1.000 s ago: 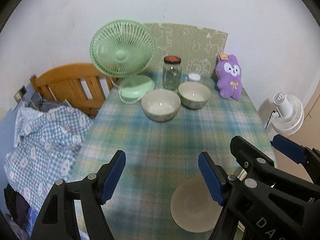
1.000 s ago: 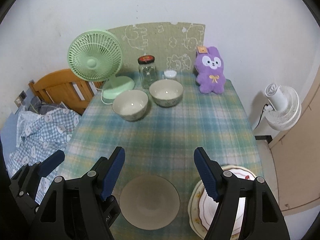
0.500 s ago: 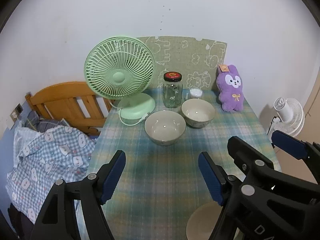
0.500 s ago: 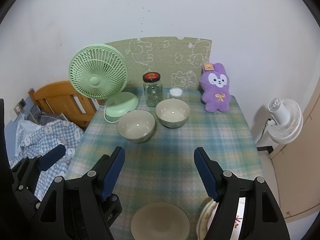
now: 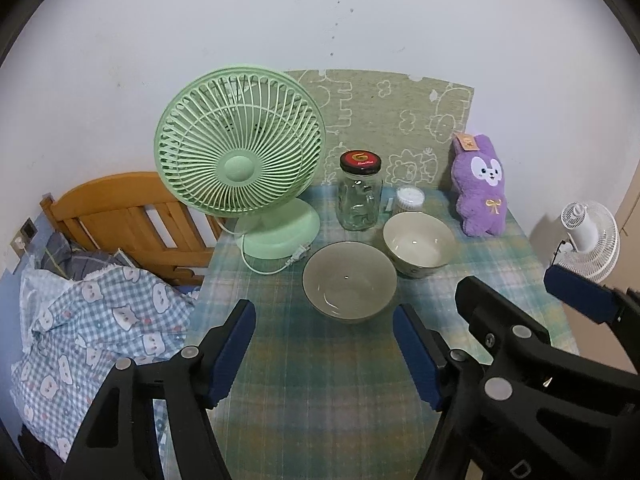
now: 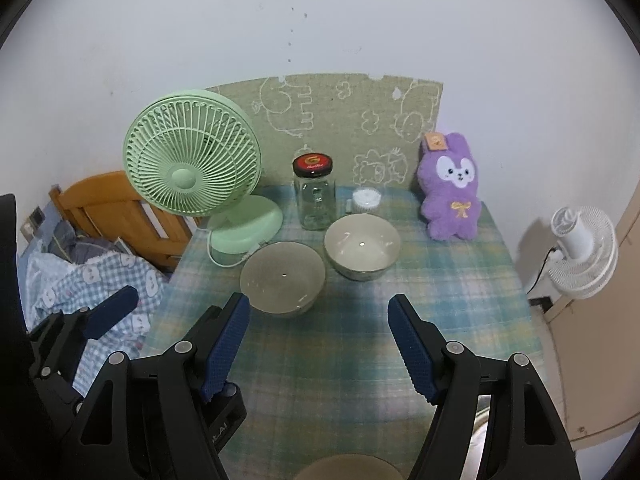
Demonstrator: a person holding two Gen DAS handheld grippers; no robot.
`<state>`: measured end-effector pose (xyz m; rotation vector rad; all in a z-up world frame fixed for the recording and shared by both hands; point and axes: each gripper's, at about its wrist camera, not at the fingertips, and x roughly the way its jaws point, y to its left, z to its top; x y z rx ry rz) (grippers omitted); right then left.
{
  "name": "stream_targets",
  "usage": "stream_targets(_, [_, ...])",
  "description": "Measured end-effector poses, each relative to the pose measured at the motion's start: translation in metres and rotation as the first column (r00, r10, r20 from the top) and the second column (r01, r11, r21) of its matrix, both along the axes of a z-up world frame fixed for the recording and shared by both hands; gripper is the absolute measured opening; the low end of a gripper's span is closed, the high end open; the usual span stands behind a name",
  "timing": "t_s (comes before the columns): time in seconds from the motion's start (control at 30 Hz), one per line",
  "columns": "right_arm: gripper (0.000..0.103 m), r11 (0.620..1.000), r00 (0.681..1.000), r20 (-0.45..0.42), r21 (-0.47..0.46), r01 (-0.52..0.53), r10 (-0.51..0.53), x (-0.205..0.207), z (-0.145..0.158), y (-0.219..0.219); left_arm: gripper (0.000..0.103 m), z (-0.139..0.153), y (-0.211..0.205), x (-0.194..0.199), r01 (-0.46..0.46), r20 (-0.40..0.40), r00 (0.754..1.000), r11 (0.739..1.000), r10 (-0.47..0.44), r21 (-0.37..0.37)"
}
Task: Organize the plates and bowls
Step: 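Pull both grippers back and move them toward the second grey plate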
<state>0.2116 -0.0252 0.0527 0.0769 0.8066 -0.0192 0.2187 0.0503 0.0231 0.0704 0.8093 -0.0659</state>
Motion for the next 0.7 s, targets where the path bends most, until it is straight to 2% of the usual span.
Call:
stream_targets(0.5, [0.075, 0.999, 0.999, -0.019, -0.009, 0.041, -0.041, 0.061, -0.038, 0.013, 0.071, -0.038, 0.017, 0.057, -0.012, -0.031, 0.999, 1.000, 0.012, -0.010])
stream_targets(0.7, [0.075, 0.997, 0.997, -0.015, 0.019, 0.071, -0.071, 0.083, -0.055, 0.012, 0.071, -0.051, 0.017, 0.080, -0.001, -0.026, 1.000, 1.000, 0.001, -0.006])
